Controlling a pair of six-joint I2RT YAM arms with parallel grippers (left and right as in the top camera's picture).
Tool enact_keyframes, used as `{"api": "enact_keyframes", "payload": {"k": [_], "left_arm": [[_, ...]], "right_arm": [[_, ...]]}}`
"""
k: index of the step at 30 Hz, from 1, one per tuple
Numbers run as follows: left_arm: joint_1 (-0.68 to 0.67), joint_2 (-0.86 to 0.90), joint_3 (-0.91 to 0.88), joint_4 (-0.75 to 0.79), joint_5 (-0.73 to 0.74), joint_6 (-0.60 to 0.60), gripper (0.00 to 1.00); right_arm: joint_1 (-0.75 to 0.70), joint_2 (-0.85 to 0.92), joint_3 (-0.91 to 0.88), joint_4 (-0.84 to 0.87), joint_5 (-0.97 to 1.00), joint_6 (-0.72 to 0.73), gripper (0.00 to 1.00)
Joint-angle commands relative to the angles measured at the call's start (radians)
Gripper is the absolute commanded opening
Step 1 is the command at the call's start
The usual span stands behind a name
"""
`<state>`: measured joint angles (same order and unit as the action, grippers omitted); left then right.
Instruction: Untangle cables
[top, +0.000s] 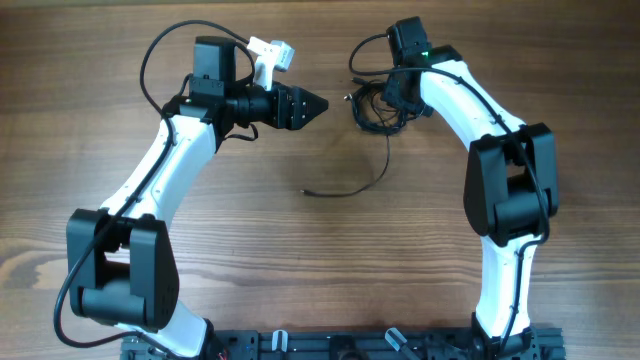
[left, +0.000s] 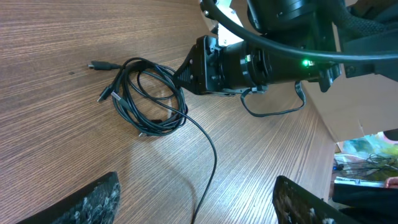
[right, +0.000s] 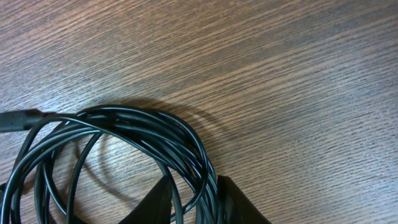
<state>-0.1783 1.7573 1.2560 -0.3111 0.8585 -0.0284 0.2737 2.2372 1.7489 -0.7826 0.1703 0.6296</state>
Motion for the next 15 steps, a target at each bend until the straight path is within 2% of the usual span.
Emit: {"api": "enact_keyframes", "payload": {"k": [1, 7, 9, 11, 15], "left_arm": [[0.001, -0.003, 0.005, 0.000, 0.024, -0.005, 0.80], [0.001, -0.003, 0.005, 0.000, 0.032, -0.005, 0.80], [0.001, -0.003, 0.005, 0.000, 0.032, -0.005, 0.80], [0.001, -0.003, 0.005, 0.000, 0.032, -0.005, 0.80], [0.001, -0.003, 0.005, 0.000, 0.031, -0.005, 0.80]], "right_arm": [[0.000, 0.046, -0.008, 0.004, 0.032, 0.028, 0.26], [0.000, 0.063, -0.008, 0.009, 0.032, 0.028, 0.23], [0.000, 0.063, -0.008, 0.016, 0.031, 0.028, 0.16], [0.000, 0.063, -0.008, 0.016, 0.031, 0.029, 0.05], [0.000, 0.063, -0.006, 0.019, 0.031, 0.036, 0.04]]}}
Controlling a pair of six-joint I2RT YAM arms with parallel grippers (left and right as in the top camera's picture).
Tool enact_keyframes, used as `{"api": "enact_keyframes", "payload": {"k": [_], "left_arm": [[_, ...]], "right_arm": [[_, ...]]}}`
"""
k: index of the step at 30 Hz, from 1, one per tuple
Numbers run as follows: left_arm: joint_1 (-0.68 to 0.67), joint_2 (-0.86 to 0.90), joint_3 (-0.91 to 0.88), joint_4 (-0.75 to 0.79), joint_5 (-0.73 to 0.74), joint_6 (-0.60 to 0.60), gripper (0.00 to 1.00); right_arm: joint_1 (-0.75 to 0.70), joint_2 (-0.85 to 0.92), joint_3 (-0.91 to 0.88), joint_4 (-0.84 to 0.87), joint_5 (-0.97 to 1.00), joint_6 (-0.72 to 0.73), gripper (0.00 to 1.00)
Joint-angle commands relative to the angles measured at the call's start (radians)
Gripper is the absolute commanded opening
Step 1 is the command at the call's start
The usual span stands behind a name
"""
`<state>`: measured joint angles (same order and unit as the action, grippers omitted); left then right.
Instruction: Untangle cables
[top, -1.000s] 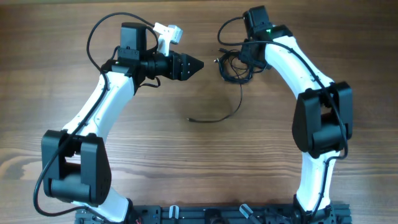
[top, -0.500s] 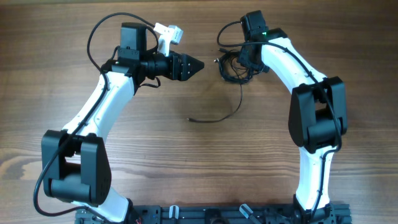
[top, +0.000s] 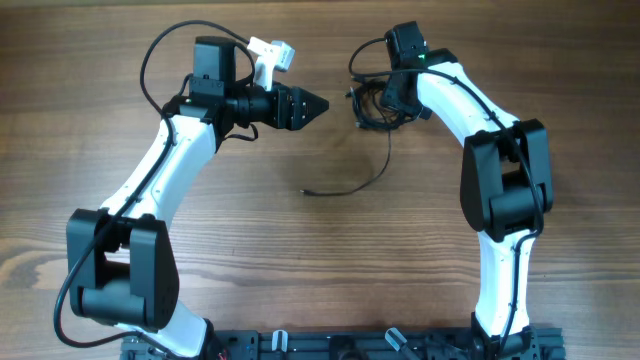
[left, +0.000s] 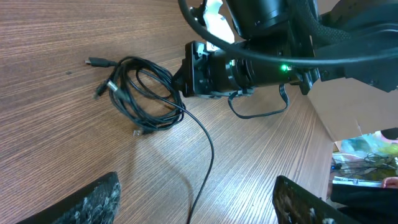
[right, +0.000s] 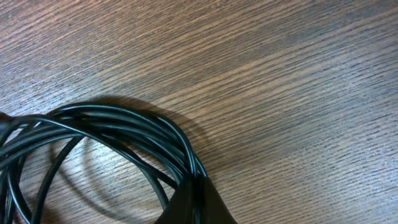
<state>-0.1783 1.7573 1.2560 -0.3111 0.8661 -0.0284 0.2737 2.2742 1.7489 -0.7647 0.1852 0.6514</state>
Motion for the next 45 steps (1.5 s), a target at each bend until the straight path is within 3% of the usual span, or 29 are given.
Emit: {"api": "enact_keyframes", "payload": {"k": [1, 7, 20, 27, 41, 43, 45], "left_arm": [[0.001, -0.003, 0.005, 0.000, 0.023, -0.004, 0.80], [0.001, -0.003, 0.005, 0.000, 0.023, -0.002, 0.81], [0.002, -0.003, 0.005, 0.000, 0.015, -0.002, 0.81], [0.002, -0.003, 0.005, 0.000, 0.016, -0.002, 0.82], [0.002, -0.003, 0.005, 0.000, 0.016, -0.001, 0.85], [0.002, -0.003, 0.005, 0.000, 0.016, -0.001, 0.87], [0.002, -0.003, 0.005, 0.000, 0.016, -0.001, 0.89]], "right_arm": [[0.000, 0.026, -0.002, 0.001, 0.016, 0.013, 0.05], [0.000, -0.030, 0.021, -0.004, -0.006, -0.030, 0.05], [0.000, -0.331, 0.038, -0.050, -0.011, -0.102, 0.05], [0.001, -0.456, 0.039, -0.060, -0.195, -0.124, 0.05], [0.000, -0.416, 0.036, -0.130, 0.050, -0.046, 0.05], [0.000, -0.384, 0.036, -0.118, 0.050, -0.047, 0.10], [0.000, -0.351, 0.036, -0.109, 0.047, -0.049, 0.29]]}}
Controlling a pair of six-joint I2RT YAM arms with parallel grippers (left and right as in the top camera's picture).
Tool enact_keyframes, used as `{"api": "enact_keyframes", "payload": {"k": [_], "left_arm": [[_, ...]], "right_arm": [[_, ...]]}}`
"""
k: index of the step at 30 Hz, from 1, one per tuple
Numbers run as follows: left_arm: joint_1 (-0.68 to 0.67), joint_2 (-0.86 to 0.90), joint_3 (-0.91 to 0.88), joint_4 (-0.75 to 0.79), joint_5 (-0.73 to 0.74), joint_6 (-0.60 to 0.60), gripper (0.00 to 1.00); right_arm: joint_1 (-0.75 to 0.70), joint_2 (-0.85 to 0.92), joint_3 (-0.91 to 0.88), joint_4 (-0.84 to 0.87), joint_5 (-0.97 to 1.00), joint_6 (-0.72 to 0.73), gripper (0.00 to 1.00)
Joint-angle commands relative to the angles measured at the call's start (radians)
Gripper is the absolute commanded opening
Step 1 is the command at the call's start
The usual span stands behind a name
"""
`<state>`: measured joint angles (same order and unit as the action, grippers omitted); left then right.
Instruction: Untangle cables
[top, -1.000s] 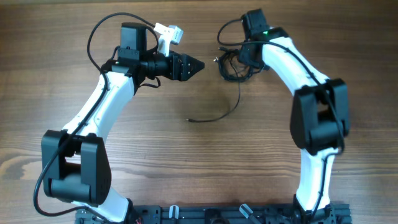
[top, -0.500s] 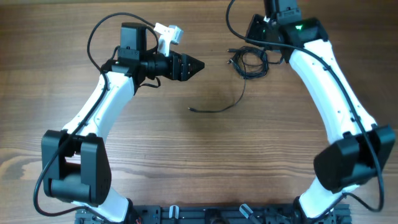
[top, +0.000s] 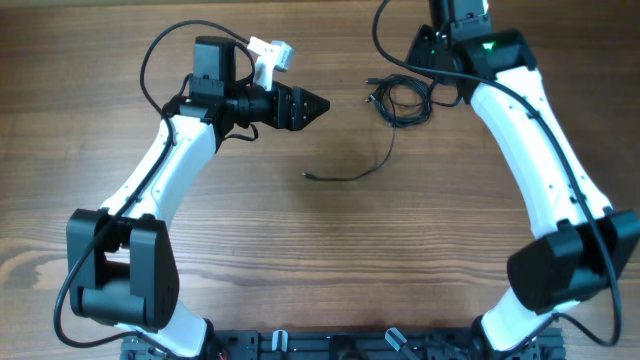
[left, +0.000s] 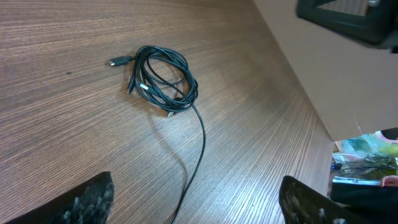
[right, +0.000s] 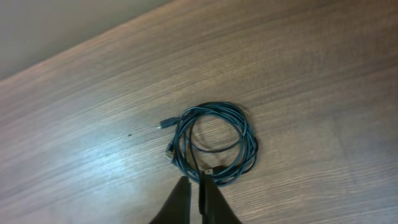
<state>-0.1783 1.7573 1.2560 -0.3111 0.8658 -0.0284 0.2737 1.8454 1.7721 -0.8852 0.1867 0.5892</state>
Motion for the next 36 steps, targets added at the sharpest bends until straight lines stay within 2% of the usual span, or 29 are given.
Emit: {"api": "enact_keyframes", "payload": {"k": [1, 4, 9, 18, 23, 32, 36], "left_arm": [[0.002, -0.003, 0.005, 0.000, 0.016, -0.001, 0.89], [0.002, -0.003, 0.005, 0.000, 0.016, 0.004, 0.89], [0.002, -0.003, 0.005, -0.001, 0.015, 0.024, 0.89], [0.002, -0.003, 0.005, 0.000, -0.031, 0.024, 0.88], [0.000, -0.003, 0.005, 0.000, -0.136, 0.011, 0.85], [-0.018, -0.003, 0.005, 0.000, -0.428, -0.093, 0.85], [-0.034, -0.003, 0.005, 0.000, -0.463, -0.092, 0.86]], "right_arm": [[0.000, 0.090, 0.013, 0.013, 0.045, 0.012, 0.36], [0.000, 0.137, 0.013, 0.026, 0.045, -0.003, 0.43], [-0.002, 0.185, 0.013, 0.068, 0.042, -0.039, 0.49], [-0.068, 0.254, 0.013, 0.099, 0.033, -0.040, 0.51], [-0.100, 0.284, 0.010, 0.110, -0.032, -0.066, 0.51], [-0.102, 0.345, 0.006, 0.139, -0.096, -0.097, 0.50], [-0.103, 0.376, 0.006, 0.148, -0.095, -0.089, 0.46]]}}
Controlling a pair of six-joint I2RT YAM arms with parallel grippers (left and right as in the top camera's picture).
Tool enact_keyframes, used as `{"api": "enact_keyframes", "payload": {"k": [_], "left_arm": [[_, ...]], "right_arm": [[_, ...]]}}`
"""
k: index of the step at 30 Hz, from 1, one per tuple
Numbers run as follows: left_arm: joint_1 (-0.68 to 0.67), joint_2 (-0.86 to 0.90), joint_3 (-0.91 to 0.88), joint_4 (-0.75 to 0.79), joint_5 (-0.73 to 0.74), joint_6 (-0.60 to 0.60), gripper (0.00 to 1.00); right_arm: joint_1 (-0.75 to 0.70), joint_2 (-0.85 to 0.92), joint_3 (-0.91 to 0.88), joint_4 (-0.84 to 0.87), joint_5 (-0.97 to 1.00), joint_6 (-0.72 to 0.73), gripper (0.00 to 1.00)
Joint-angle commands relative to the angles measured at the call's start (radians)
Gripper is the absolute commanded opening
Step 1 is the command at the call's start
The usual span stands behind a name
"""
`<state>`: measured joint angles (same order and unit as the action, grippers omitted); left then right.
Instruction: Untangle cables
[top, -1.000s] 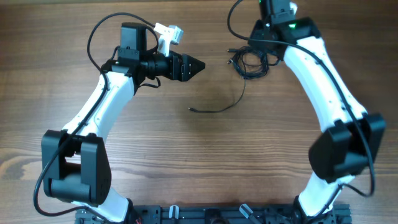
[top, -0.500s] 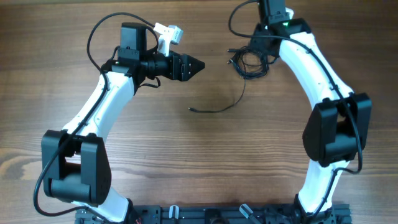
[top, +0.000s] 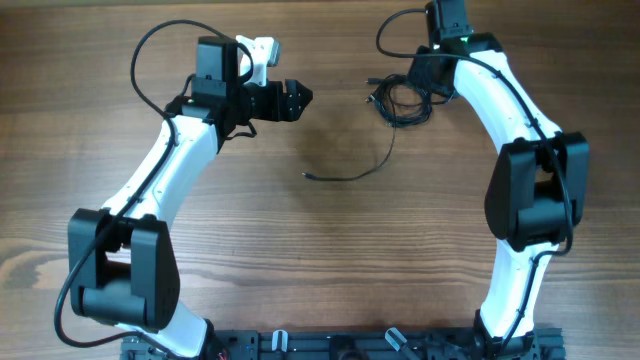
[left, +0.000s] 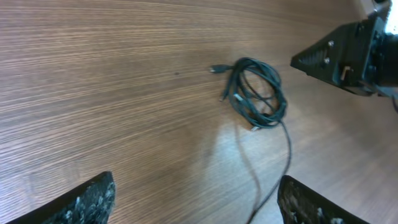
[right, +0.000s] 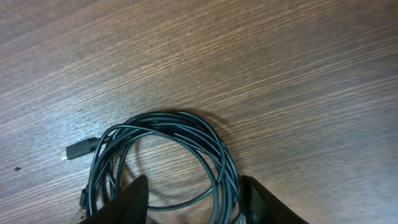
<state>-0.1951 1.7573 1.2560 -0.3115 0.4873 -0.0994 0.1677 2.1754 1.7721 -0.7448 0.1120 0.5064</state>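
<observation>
A black cable lies wound in a tangled coil (top: 400, 100) at the far middle-right of the table. Its loose tail (top: 386, 150) runs toward me and ends at a plug (top: 308, 175). My right gripper (top: 420, 84) is low over the coil's right side, open; in the right wrist view the fingers (right: 134, 199) stand either side of the coil's strands (right: 168, 116), gripper (right: 194, 196) holding nothing. My left gripper (top: 303, 97) hangs open to the left of the coil (left: 255, 93), well apart from it, its fingers (left: 93, 199) wide.
The left arm's white camera mount (top: 262, 52) and looping wire (top: 150, 45) sit at the far left. A small plug end (right: 78, 149) sticks out of the coil's left side. The robot's base rail (top: 340, 345) lines the near edge.
My right gripper was shut and high above the coil; now it is low over the coil's right side and open. My left gripper has drawn back to the left and turned.
My right gripper stood open around the coil's strands, then shut on them. Later it was shut high above the coil, which lay a little further right. Now it is down at the coil again, open. The left gripper stayed open and apart throughout.
</observation>
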Motion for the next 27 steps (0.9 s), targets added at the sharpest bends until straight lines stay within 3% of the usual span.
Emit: {"api": "enact_keyframes", "payload": {"k": [1, 6, 22, 27], "left_arm": [[-0.020, -0.003, 0.005, 0.000, -0.085, -0.022, 0.86], [-0.027, -0.003, 0.005, 0.000, -0.085, -0.022, 0.86], [-0.027, -0.003, 0.005, -0.024, -0.085, -0.021, 0.87], [-0.027, -0.003, 0.005, -0.026, -0.085, -0.021, 0.87]], "right_arm": [[0.003, 0.055, 0.006, 0.010, -0.020, -0.006, 0.44], [0.003, 0.078, 0.006, 0.009, -0.016, 0.019, 0.36], [-0.009, 0.127, 0.002, 0.034, 0.010, 0.021, 0.35], [-0.019, 0.127, 0.002, 0.027, 0.010, 0.021, 0.17]]}}
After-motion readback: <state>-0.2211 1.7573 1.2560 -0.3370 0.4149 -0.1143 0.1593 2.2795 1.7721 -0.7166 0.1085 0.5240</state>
